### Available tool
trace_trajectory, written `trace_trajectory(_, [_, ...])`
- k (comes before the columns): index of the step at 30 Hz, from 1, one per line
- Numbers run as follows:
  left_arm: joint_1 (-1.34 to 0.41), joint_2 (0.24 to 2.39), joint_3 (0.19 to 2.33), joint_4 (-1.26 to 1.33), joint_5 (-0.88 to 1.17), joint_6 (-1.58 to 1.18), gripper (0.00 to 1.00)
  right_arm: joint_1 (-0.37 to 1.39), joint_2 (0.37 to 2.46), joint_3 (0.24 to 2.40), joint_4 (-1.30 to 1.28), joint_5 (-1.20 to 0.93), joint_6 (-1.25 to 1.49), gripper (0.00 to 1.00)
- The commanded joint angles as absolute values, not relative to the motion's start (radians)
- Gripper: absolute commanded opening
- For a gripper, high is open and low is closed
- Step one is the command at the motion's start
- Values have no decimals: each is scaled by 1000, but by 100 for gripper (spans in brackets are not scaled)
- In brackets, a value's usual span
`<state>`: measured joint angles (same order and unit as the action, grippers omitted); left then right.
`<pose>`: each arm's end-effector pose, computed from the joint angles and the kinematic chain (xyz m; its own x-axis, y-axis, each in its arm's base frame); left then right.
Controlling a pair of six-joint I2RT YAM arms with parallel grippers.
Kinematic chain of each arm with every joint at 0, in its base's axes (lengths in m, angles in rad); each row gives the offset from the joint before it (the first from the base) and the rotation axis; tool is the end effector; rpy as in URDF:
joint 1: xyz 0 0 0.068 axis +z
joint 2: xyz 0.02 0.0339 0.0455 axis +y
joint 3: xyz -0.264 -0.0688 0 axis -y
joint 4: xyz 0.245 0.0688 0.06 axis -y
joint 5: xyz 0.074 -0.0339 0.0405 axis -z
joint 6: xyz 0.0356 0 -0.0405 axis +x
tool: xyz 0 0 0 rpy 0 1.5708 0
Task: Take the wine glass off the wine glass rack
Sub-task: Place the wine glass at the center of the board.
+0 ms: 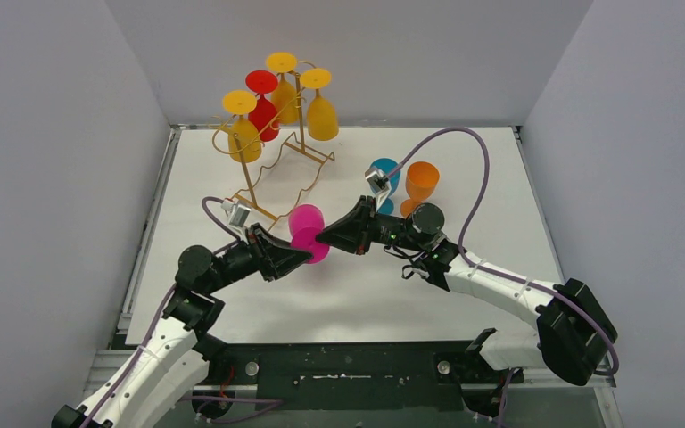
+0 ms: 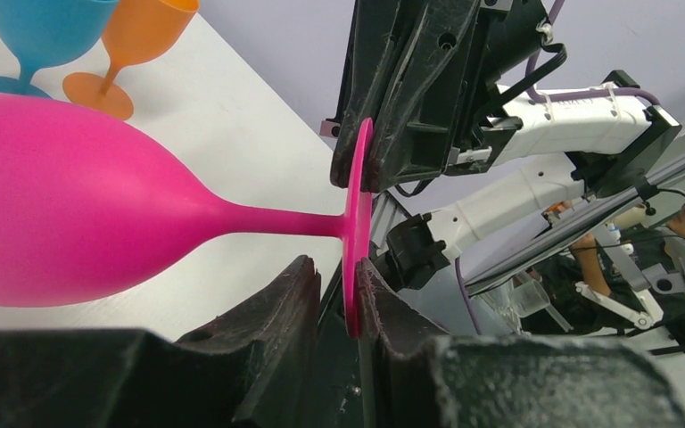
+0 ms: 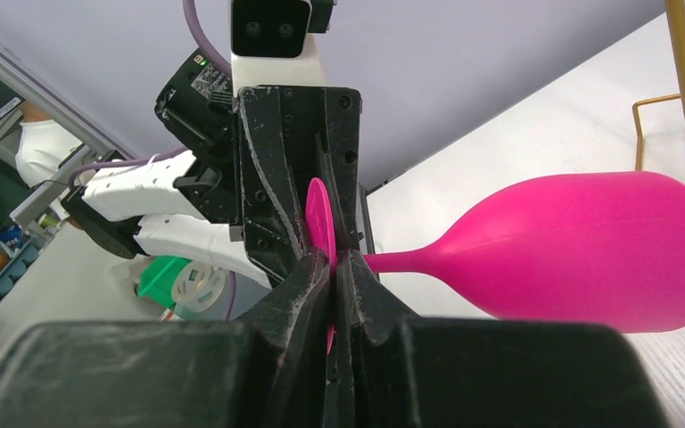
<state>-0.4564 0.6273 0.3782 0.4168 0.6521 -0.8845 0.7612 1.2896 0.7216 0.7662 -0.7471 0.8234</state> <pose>0.1335 -0.0896 0.2833 -0.5915 -0.3945 -0.7031 0.6782 0.2281 -0.6986 0.1887 0.2132 0.3056 -0.6281 0.1449 -0.7646 -0.7764 -0.0509 0.6282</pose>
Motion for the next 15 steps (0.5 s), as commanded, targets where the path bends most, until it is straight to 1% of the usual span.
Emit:
trace_trajectory(1, [-463,634,422,399,695,-839,18,770,1259,718,882,-727,799,0])
trace_trajectory(5, [-463,627,424,401,700,-829,1,770,1258,712,890,-723,801,0])
trace_trajectory(7, [-463,620,422,398,693,-823,0,770,1258,711,891,-725,801,2])
trace_trajectory(8, [-463,617,420,400,692,-821,0,770,1258,711,890,-727,801,5])
trace_trajectory(13, [-465,601,407,397,700,-785,0,769,1244,713,884,-729,791,33])
trace_trajectory(15, [-465,587,406,337,698,-716,0,767,1232,719,870,-729,785,43])
